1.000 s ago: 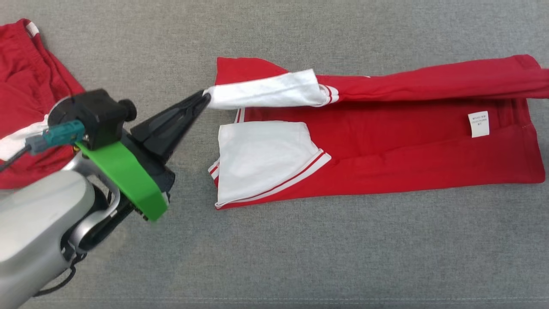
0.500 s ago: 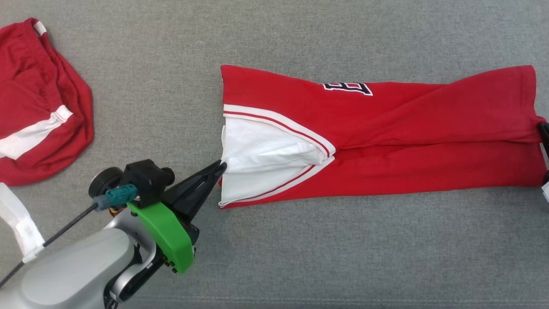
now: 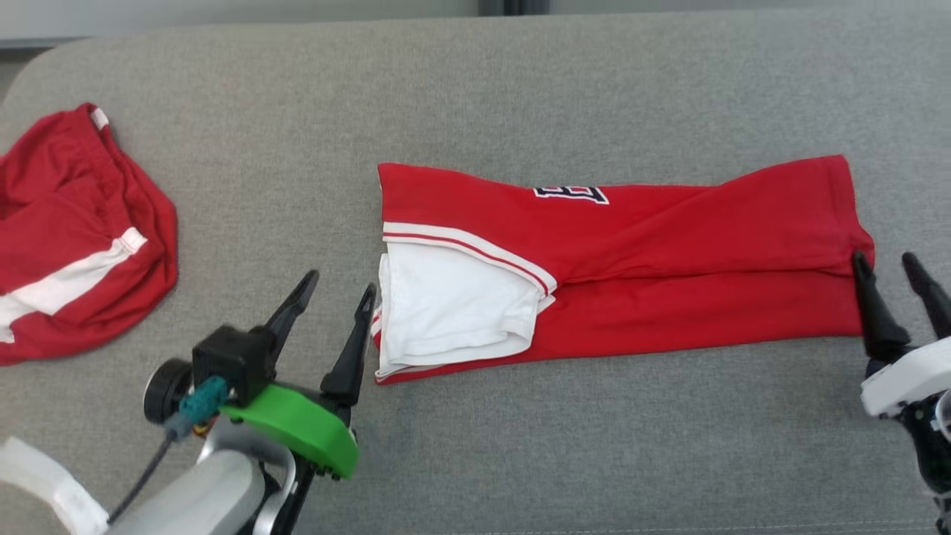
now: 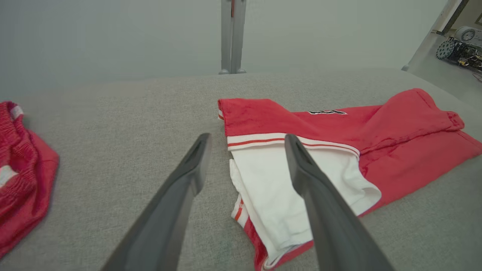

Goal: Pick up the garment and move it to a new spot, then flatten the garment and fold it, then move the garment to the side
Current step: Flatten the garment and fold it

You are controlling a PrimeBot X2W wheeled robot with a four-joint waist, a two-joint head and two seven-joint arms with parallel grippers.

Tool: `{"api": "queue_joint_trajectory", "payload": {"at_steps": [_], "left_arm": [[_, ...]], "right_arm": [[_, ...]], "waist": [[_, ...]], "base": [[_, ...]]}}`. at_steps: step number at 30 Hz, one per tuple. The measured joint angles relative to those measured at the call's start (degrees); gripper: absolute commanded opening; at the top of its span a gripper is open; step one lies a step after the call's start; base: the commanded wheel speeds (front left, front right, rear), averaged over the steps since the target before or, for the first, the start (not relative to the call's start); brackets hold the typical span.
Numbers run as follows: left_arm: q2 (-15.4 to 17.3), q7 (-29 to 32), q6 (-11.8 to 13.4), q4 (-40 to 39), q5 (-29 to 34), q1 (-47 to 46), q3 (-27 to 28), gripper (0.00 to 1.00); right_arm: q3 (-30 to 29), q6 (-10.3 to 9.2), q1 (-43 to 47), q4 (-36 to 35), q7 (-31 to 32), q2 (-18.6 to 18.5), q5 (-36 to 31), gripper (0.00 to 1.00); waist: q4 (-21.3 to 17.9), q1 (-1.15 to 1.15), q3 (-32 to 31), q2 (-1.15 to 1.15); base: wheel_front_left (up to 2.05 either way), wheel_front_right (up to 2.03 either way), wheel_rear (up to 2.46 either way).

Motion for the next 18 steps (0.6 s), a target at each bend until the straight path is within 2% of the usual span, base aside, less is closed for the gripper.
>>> {"api": "queue_joint_trajectory", "payload": {"at_steps": [3,7,8,10,18], "left_arm": [[-2.13,0.01,2.08,-0.76,4.91,7.66,6.01,1.0],[-6.94,0.01,2.22,-2.03,9.98,16.88,14.43,1.0],[-8.82,0.0,1.88,-1.93,12.89,20.43,17.55,1.0],[-10.83,0.0,1.51,-1.81,15.67,23.46,20.04,1.0],[-18.35,0.0,-2.0,-1.19,26.95,30.56,26.85,1.0]], "right_arm": [[2.38,0.01,1.13,1.87,-3.54,1.81,-1.94,1.0],[3.49,0.02,2.77,4.95,-6.46,3.98,-4.21,1.0],[3.77,0.02,3.44,6.19,-7.09,4.9,-5.12,1.0],[3.76,0.03,4.3,7.17,-7.46,5.83,-6.06,1.0],[-0.55,0.02,7.23,9.82,-7.75,8.83,-8.11,1.0]], "waist": [[-0.64,0.0,-2.63,0.0],[-1.53,0.0,-6.15,0.0],[-1.85,0.0,-7.73,0.0],[-2.1,0.0,-9.23,0.0],[-1.32,0.0,-13.74,0.0]], "base": [[0.0,0.0,0.0],[0.0,0.0,0.0],[0.0,0.0,0.0],[0.0,0.0,0.0],[0.0,0.0,0.0]]}}
